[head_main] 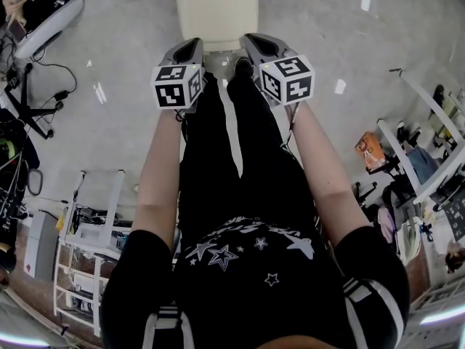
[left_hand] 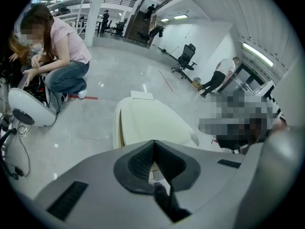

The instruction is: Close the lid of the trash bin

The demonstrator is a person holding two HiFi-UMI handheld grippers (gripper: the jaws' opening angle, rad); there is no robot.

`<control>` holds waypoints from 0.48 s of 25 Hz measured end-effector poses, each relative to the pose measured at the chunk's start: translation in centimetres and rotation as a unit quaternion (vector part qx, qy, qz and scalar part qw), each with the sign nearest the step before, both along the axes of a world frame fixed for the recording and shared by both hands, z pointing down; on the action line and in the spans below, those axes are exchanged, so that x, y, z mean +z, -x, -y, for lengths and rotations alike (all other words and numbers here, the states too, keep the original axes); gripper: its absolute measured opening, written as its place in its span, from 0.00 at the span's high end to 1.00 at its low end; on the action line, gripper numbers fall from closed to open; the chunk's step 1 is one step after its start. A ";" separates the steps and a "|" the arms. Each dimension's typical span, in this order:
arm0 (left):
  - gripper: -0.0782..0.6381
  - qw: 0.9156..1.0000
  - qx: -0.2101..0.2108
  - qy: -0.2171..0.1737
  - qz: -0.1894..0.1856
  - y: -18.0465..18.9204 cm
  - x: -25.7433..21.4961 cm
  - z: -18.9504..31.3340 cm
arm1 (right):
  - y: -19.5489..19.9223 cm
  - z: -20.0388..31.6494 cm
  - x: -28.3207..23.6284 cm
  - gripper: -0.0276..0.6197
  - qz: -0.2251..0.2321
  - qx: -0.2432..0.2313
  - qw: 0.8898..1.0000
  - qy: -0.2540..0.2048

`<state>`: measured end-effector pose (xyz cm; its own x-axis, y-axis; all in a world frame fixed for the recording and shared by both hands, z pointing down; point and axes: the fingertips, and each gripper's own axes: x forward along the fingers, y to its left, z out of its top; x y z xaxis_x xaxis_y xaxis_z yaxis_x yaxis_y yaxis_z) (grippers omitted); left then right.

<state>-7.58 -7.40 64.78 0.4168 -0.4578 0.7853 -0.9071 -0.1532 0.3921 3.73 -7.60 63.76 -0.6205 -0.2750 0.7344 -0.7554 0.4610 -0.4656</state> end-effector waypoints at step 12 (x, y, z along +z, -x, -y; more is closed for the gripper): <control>0.87 0.999 0.023 0.040 0.010 -0.2 4.5 -1.5 | 0.0 -2.0 6.5 0.95 -0.074 0.005 0.995 0.070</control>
<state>-7.37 -5.94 69.24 0.4198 -0.3744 0.8268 -0.9076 -0.1646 0.3863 3.73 -5.60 70.31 -0.5010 -0.1697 0.8487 -0.8243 0.3922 -0.4082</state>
